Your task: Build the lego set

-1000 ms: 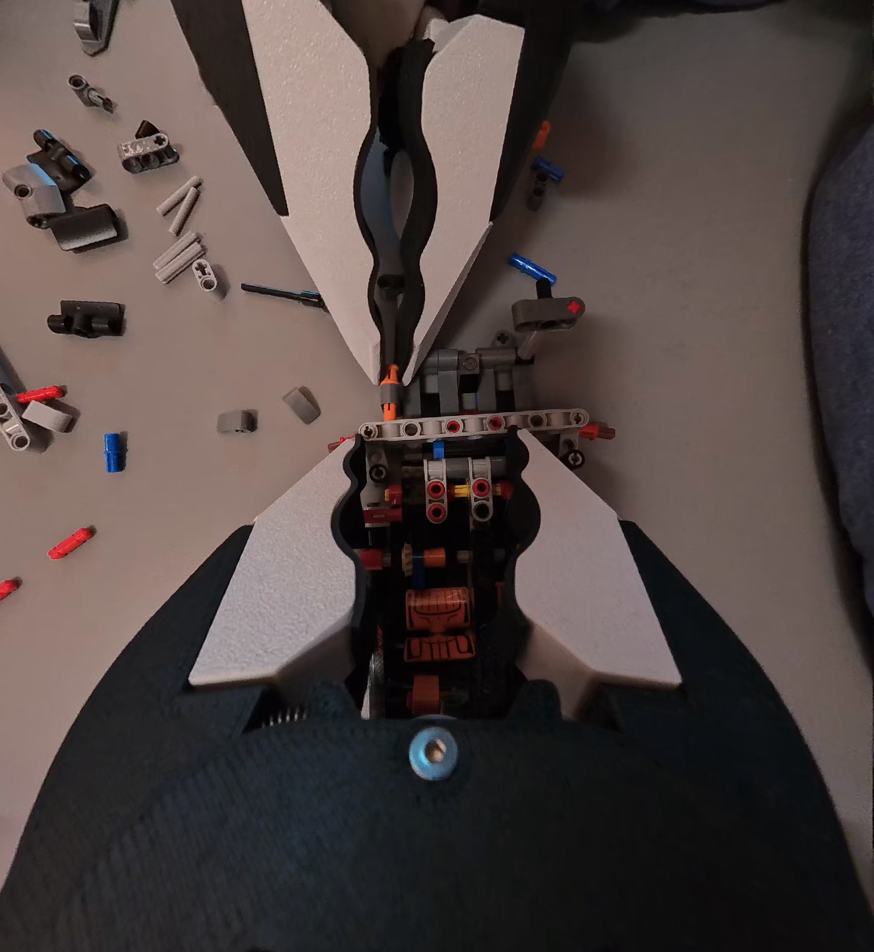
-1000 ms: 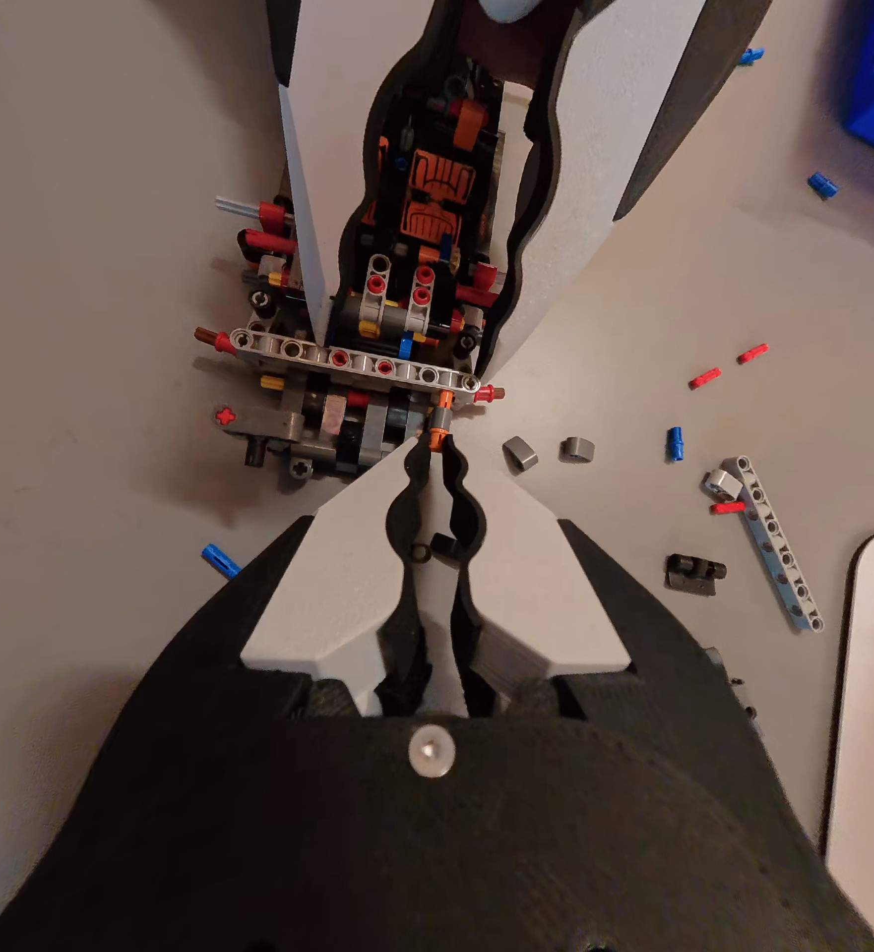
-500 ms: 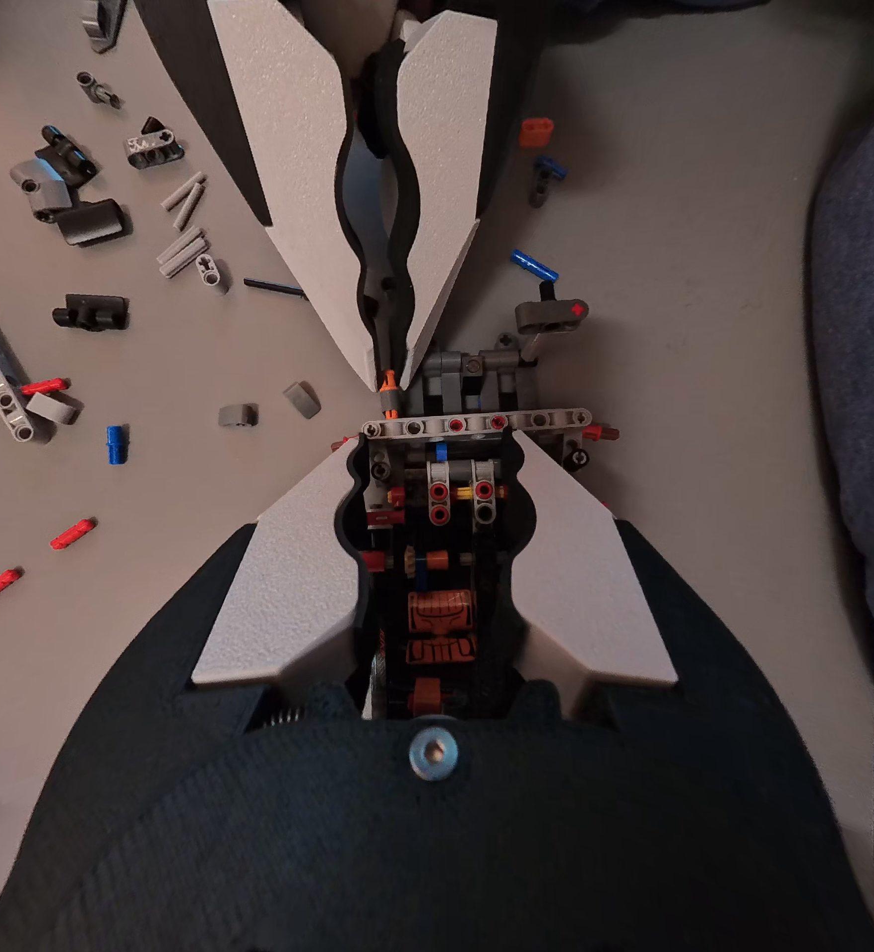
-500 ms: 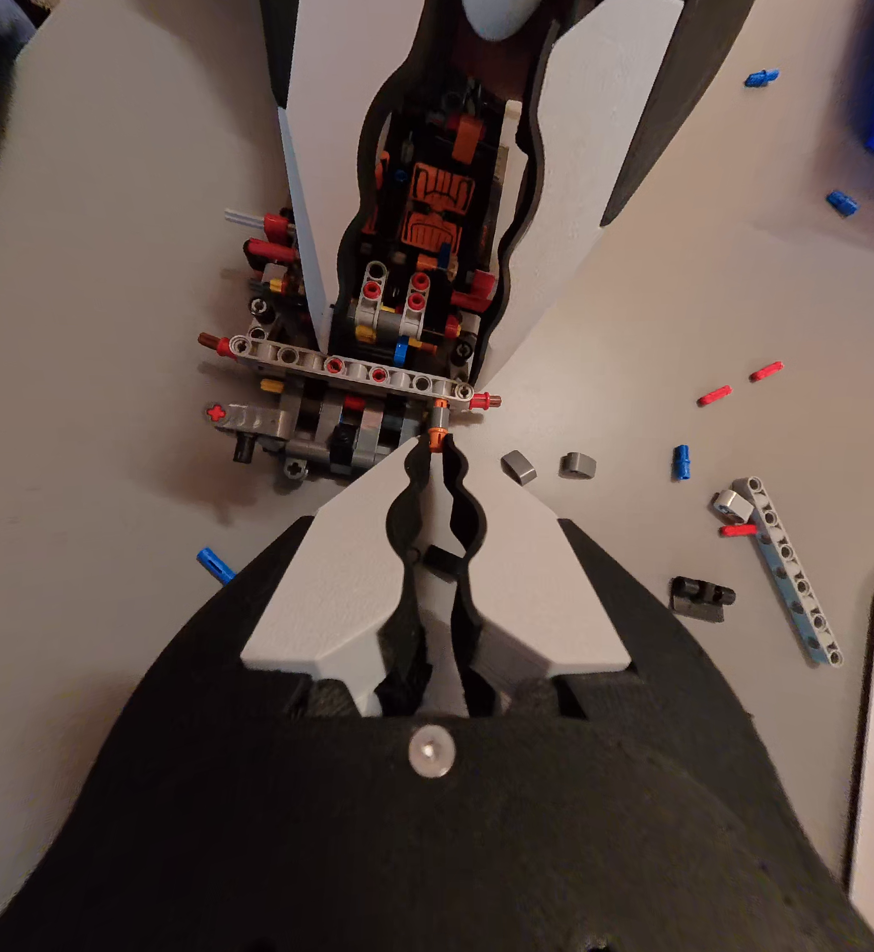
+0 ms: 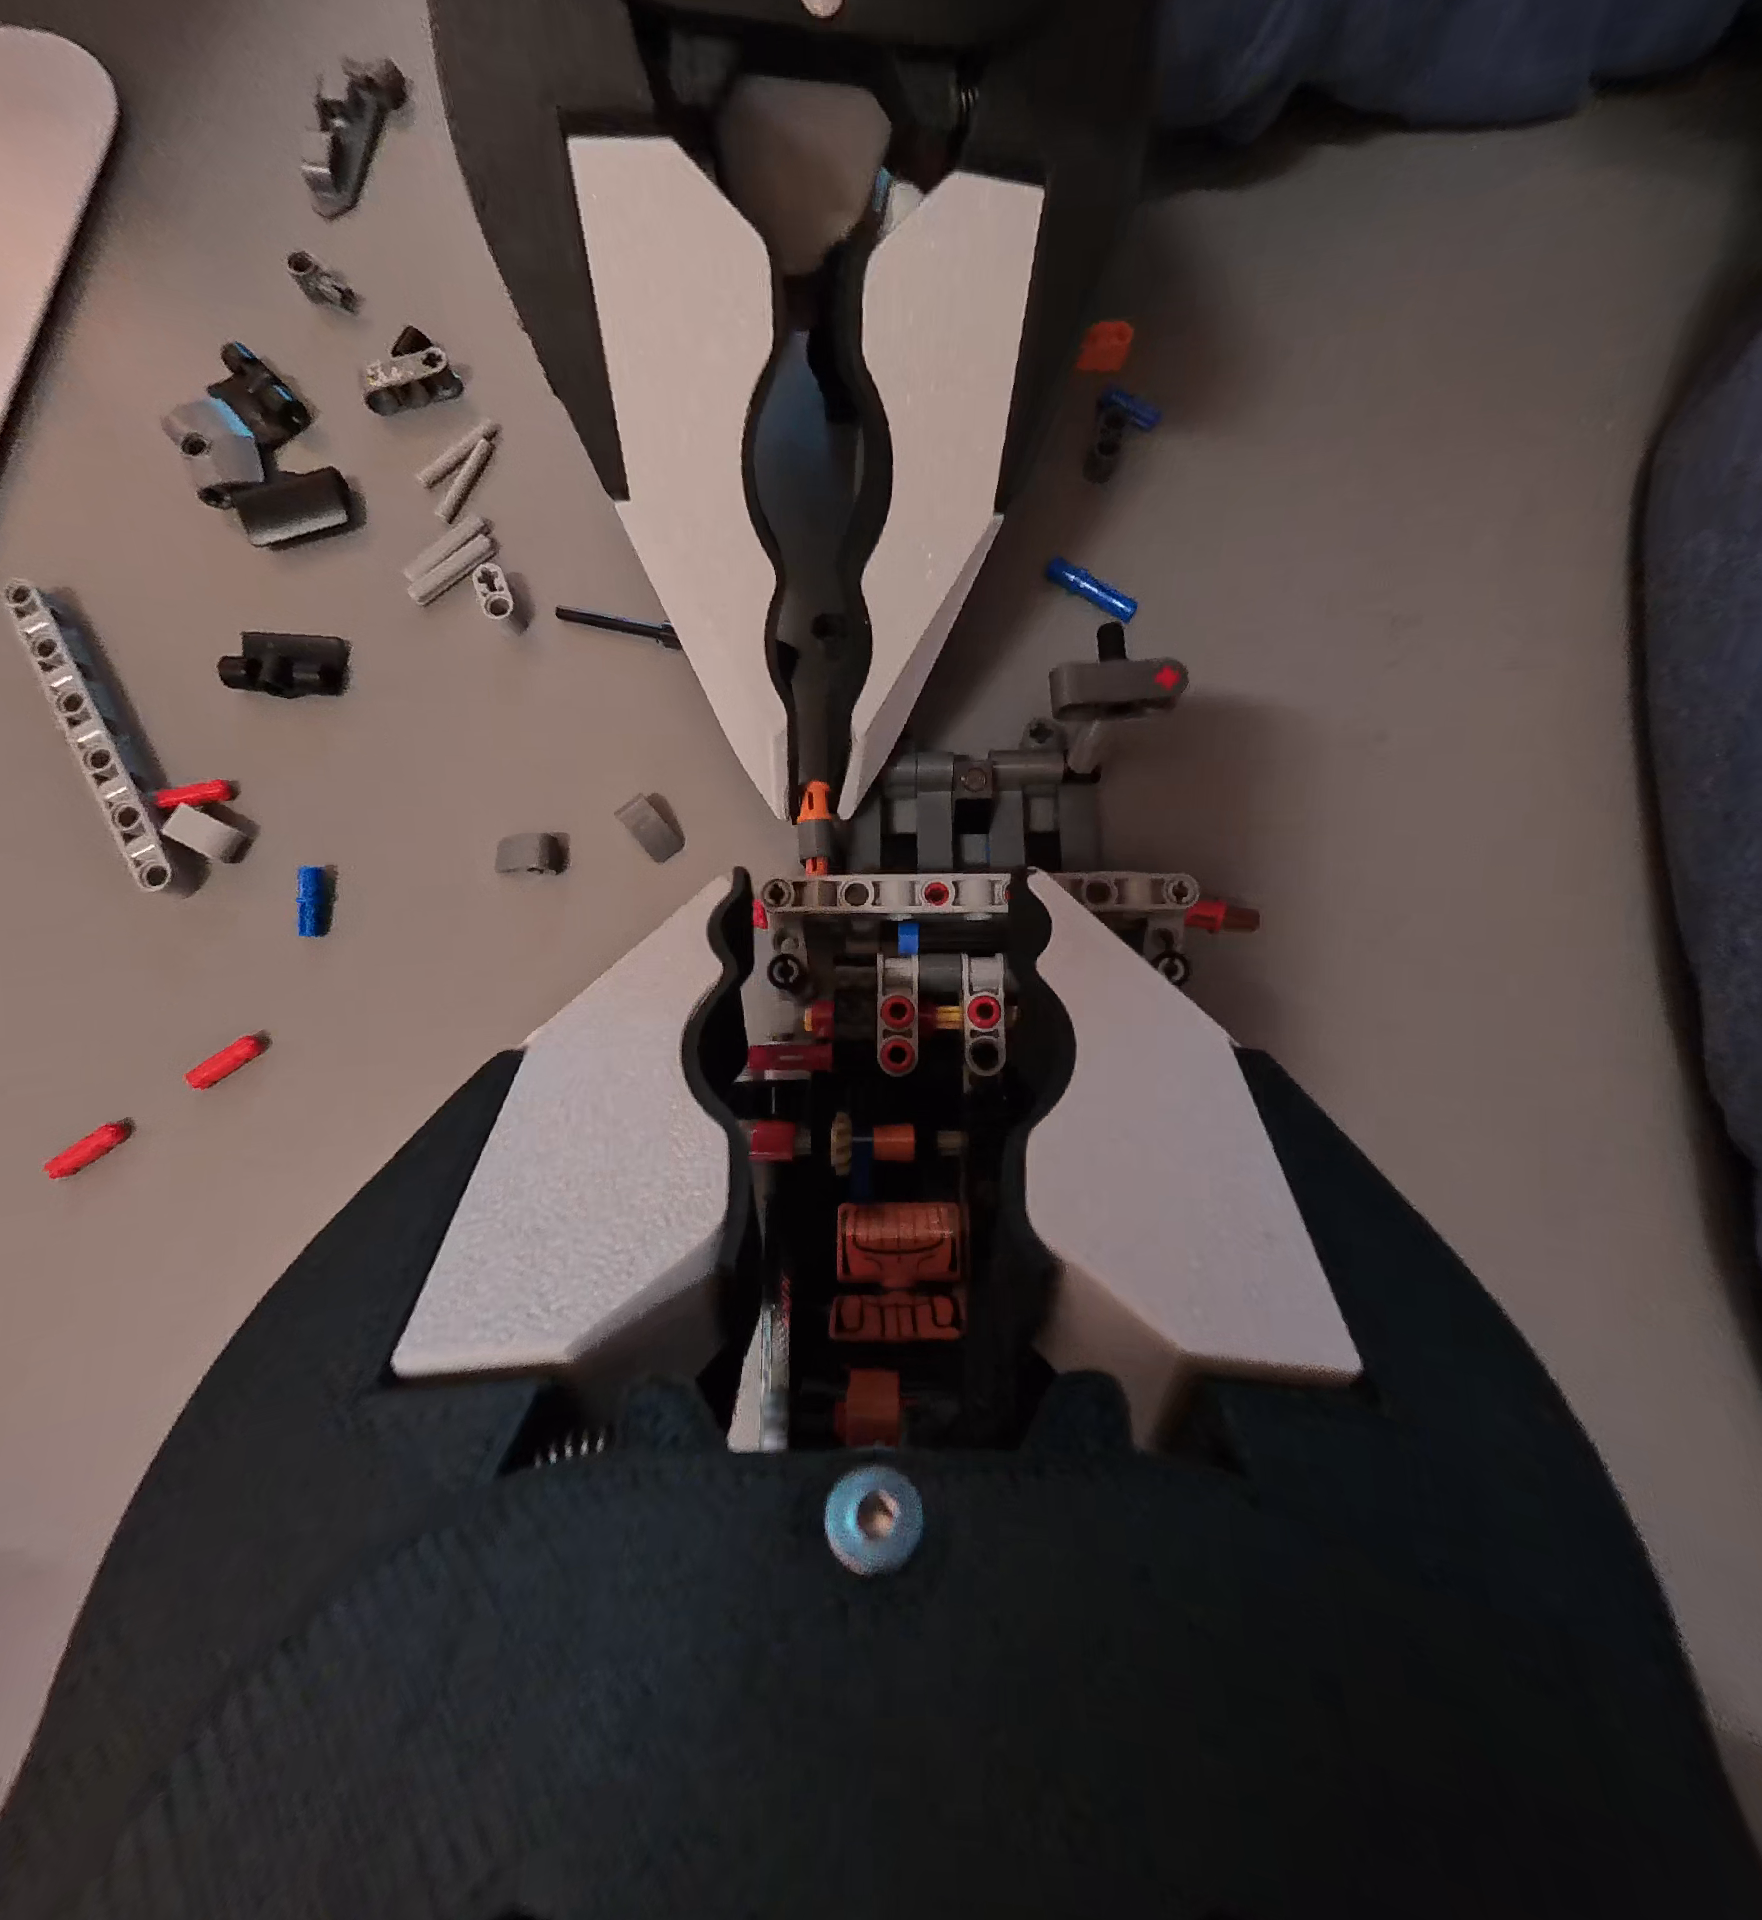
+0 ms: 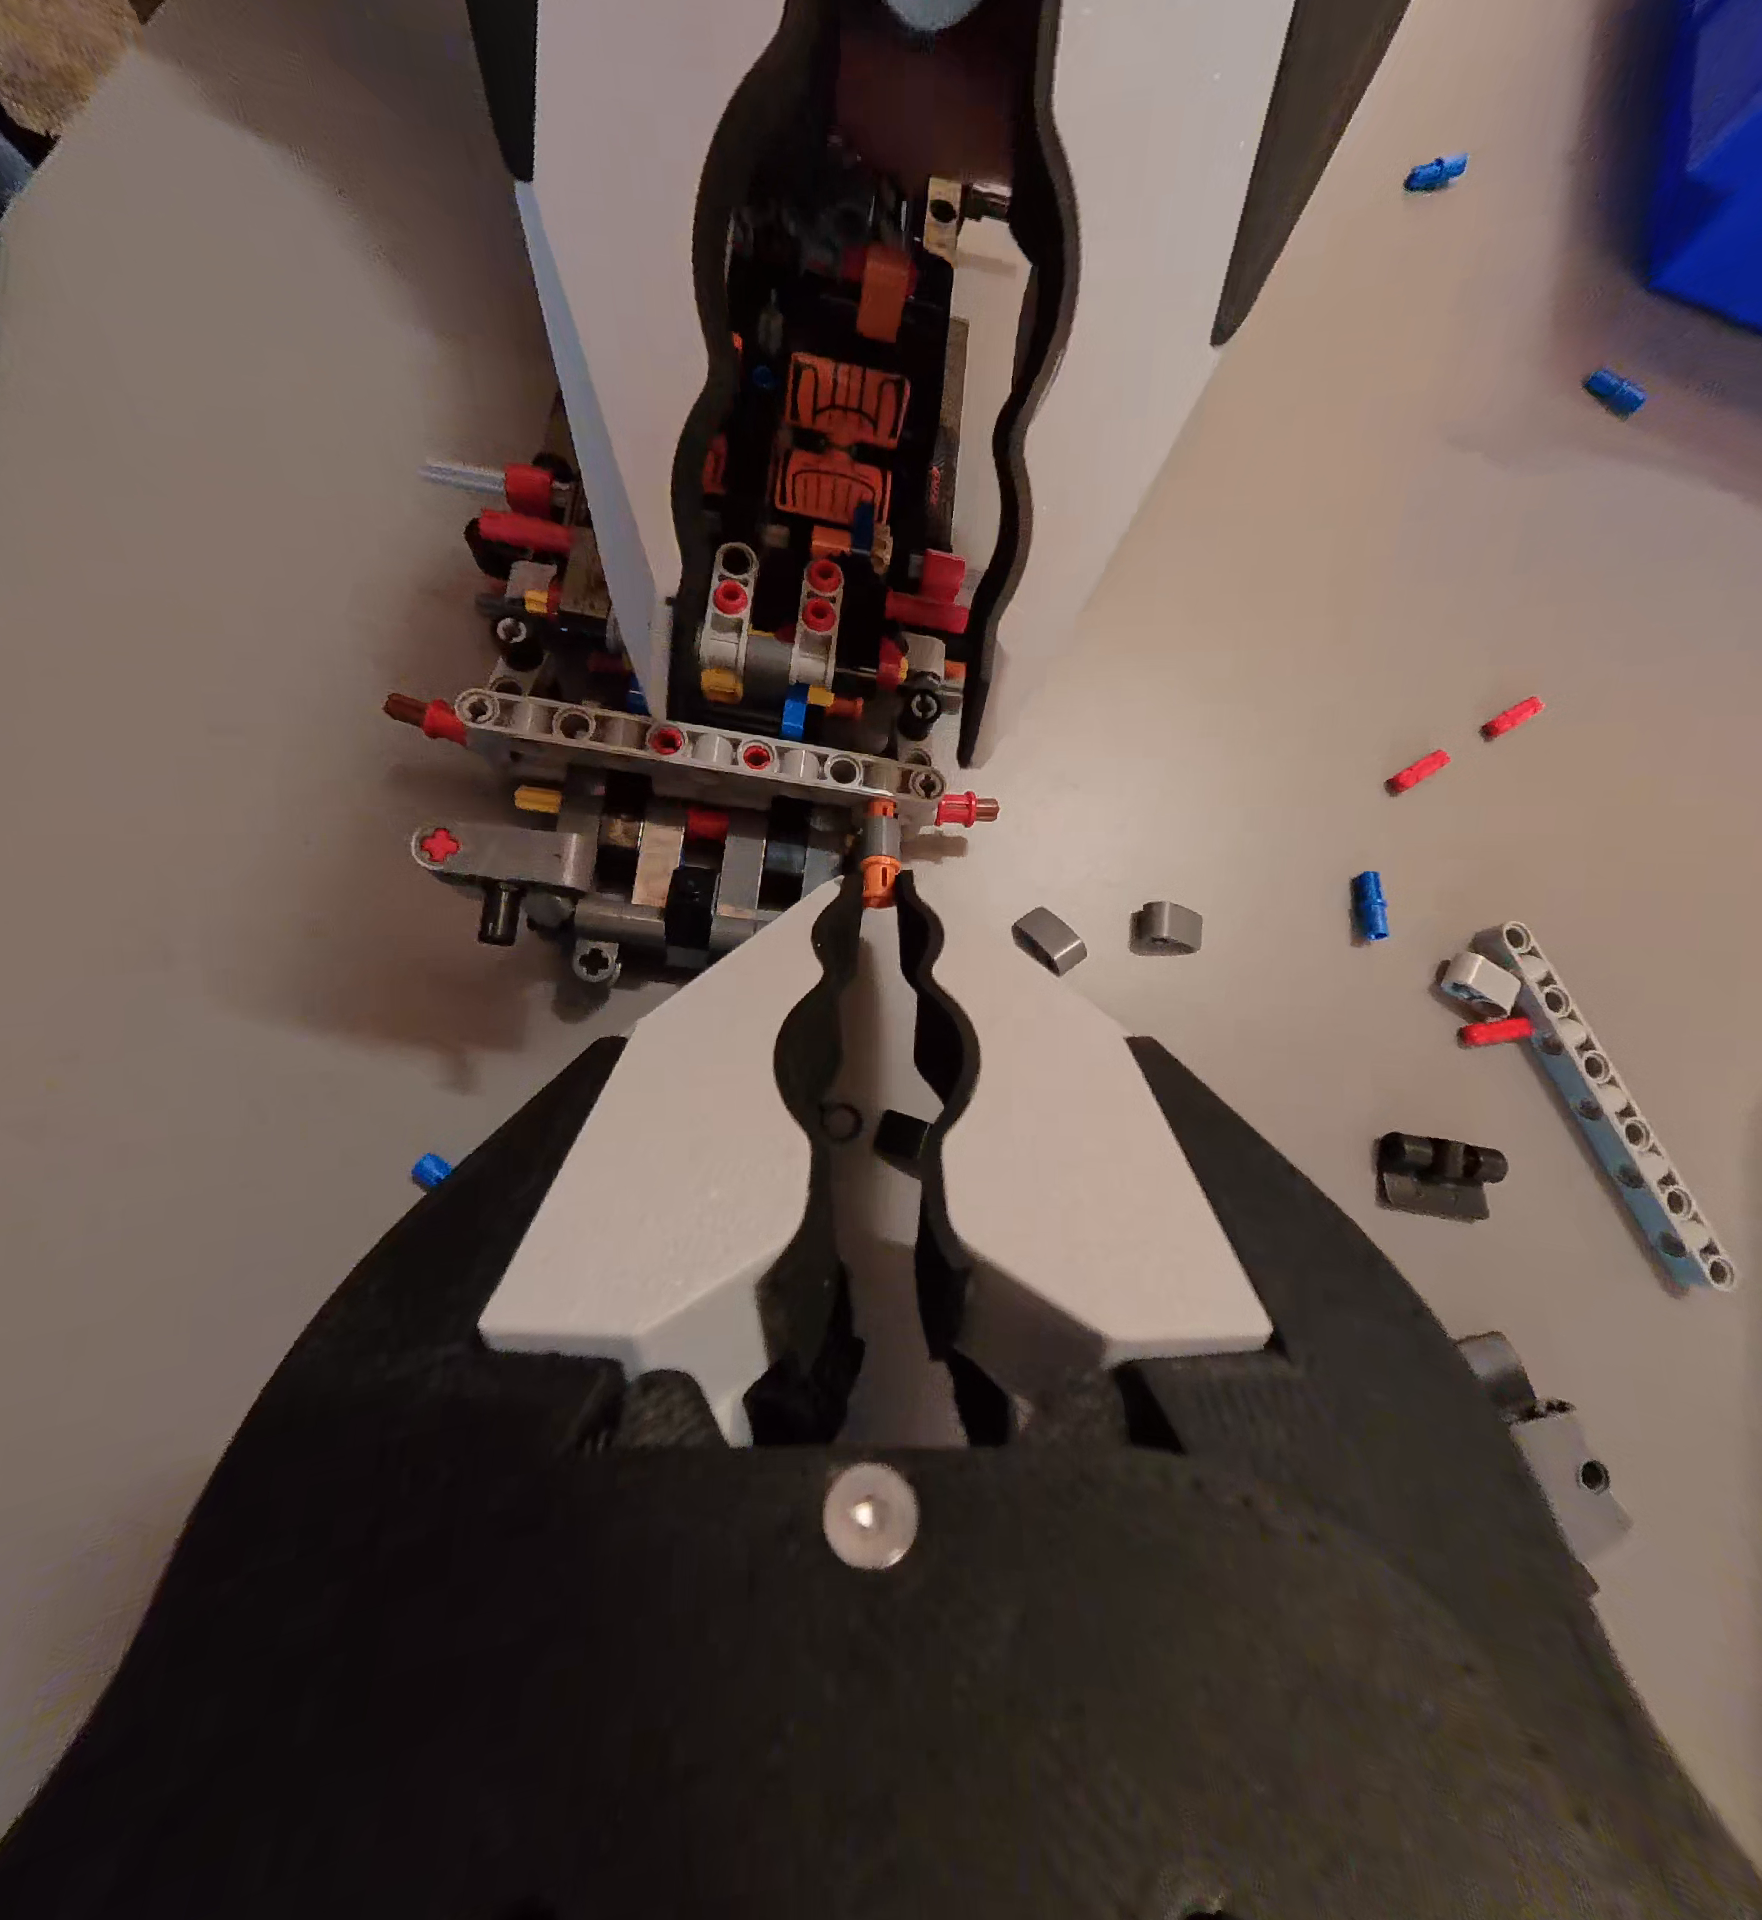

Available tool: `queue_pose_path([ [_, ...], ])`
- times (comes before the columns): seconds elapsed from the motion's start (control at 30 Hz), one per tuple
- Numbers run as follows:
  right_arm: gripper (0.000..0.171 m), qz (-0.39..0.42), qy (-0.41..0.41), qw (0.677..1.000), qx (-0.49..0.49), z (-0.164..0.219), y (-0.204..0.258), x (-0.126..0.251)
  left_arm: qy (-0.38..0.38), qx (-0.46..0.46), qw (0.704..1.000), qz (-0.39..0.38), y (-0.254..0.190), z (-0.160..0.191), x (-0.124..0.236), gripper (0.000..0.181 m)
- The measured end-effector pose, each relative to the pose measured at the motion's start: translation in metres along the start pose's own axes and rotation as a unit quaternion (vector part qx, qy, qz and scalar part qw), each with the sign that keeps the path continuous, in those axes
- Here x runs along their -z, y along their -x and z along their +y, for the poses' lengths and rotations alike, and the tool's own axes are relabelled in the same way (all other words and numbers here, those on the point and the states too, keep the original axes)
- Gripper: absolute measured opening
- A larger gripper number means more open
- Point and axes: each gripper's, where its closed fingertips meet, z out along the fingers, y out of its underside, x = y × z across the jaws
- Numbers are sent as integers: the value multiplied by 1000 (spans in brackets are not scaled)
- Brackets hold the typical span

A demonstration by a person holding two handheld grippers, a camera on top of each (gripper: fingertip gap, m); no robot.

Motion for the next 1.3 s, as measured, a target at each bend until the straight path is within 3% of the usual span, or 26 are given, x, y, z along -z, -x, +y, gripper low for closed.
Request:
queue_pose_path([
  [0.33, 5, -2, -2, 1000, 8, 2, 4, 1, 48, -1, 999, -18, -5, 9, -4, 54],
  [0.87, 4, 5, -15, 1000, 12, -5, 3, 4, 43, 18, 998, -39, -8, 9, -4, 56],
  [1.3, 9, 2, -8, 999, -41, 3, 1, 2, 51, 39, 995, -73, -7, 11, 0, 60],
])
